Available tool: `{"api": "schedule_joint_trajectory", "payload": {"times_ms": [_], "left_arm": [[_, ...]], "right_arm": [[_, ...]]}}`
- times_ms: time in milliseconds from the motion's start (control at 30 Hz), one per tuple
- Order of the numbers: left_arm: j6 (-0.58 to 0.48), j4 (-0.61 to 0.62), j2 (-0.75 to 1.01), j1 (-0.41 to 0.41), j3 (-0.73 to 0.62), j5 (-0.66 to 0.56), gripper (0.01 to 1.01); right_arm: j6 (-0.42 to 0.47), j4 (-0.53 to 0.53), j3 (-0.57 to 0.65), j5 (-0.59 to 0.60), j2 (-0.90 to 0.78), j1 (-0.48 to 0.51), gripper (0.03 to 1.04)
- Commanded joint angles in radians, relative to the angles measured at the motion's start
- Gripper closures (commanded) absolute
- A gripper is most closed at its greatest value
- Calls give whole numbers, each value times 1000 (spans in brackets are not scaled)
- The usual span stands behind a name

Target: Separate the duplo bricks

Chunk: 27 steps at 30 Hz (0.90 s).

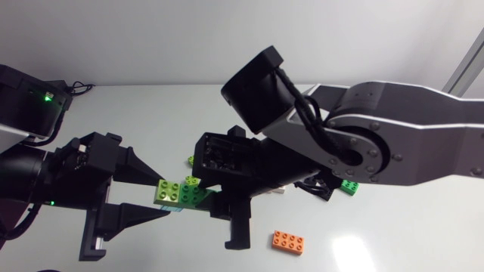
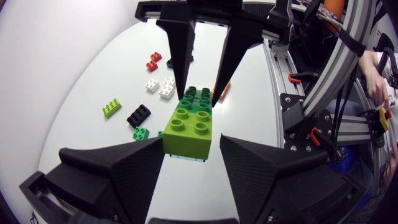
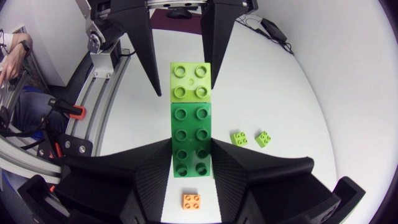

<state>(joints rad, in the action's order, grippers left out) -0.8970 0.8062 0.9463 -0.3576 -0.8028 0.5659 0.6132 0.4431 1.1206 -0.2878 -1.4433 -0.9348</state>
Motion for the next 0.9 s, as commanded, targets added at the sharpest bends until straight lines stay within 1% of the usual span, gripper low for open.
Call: {"api": "schedule_joint_trajectory", "payload": {"times_ms": [0, 67, 133, 167, 600, 733, 867], "left_arm": [[0, -12, -3, -17, 27, 8, 444], [0, -15, 0, -18, 30, 8, 539], [0, -19, -1, -21, 30, 8, 661], [0, -22, -1, -21, 30, 8, 697], [-3, -36, -46, -76, 67, -21, 713], [-2, -53, -57, -98, 85, -52, 713], [0, -65, -58, -99, 93, -66, 713]], "right_arm": [[-21, 13, -16, 1, 20, 5, 784], [-21, 14, -16, -1, 24, 5, 782], [-21, 20, -15, -1, 29, 4, 784], [-21, 22, -15, -1, 31, 2, 784], [-32, 42, -5, -5, 43, 4, 784], [-38, 74, 21, -54, 38, 24, 784], [-36, 95, 36, -77, 32, 45, 784]]}}
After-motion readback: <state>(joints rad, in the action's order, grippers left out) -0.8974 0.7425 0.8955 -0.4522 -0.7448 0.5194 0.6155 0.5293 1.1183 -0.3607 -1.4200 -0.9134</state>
